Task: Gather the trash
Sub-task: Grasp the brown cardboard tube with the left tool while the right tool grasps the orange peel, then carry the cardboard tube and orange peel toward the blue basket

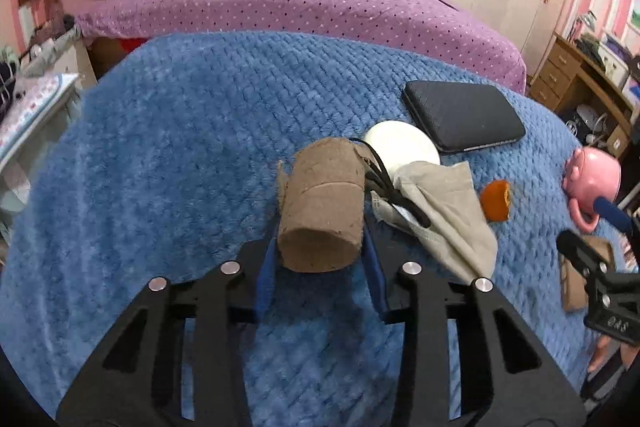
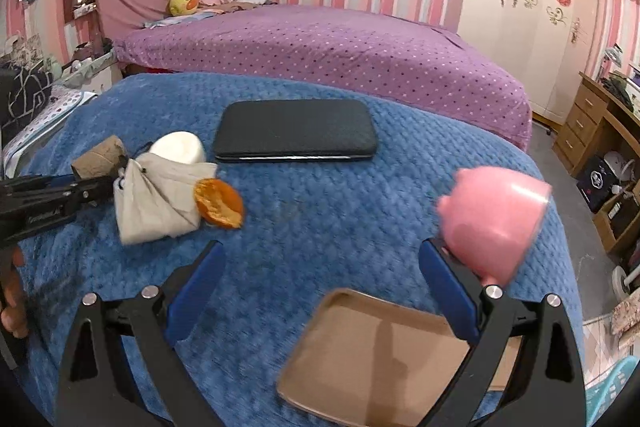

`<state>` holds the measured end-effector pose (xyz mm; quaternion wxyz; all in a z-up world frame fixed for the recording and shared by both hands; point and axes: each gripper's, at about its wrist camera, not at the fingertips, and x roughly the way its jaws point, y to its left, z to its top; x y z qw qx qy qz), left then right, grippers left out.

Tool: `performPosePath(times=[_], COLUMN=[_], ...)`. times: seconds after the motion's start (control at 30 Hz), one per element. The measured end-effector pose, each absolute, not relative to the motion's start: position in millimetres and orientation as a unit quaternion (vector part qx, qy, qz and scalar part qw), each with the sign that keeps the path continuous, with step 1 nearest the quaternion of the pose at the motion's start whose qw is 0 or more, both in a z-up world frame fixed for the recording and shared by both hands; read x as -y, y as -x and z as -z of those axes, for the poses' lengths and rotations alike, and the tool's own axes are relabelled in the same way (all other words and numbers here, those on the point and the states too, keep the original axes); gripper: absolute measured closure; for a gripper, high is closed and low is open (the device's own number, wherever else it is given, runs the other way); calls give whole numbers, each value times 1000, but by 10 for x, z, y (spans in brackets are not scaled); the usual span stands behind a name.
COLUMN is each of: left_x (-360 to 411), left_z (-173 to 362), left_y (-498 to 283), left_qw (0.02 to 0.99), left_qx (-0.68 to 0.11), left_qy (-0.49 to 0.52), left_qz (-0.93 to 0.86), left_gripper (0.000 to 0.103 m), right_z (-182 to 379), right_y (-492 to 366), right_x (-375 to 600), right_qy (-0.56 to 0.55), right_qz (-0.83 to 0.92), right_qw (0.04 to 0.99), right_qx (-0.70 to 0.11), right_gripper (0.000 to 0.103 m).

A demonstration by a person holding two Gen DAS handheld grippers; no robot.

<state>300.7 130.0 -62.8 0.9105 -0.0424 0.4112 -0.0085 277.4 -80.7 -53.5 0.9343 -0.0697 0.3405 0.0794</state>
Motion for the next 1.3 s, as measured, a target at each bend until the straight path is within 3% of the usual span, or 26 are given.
performPosePath(times=[0.2, 0.3, 0.43, 0.5, 0.63, 0.7, 1.07, 1.3], left_x=[-1607, -1864, -2076, -2110, -2106, -2098, -1791, -1198], left_z=[563, 560, 514, 481, 456, 461, 336, 221], left_y=[-2854, -2844, -2797, -2793, -2807, -2810, -2630, -2428], left_qw=[915, 911, 911, 912, 913, 912, 918, 926], left_qx=[-401, -401, -389, -382, -377, -380, -377, -374], left_qy=[34, 59, 90, 96, 85, 88, 75, 41], left_qz=[-43, -75, -104, -111, -127, -123, -93, -39], left_gripper=[66, 66, 66, 66, 66, 66, 66, 66], right_z=[610, 643, 662, 710, 814, 807, 503, 285], right_y=[-2875, -2958, -3080, -3174, -3290, -3283, -2832, -2375], right_x=[569, 460, 316, 233, 157, 165, 625, 1193], right_qy=[86, 86, 84, 90, 86, 80, 54, 46], right_qz=[-99, -112, -132, -140, -162, -175, -150, -114], right_qw=[930, 926, 922, 915, 902, 901, 927, 938], right_qx=[-344, -351, -355, -367, -392, -390, -339, -323], right_gripper=[9, 20, 25, 39, 55, 68, 71, 71])
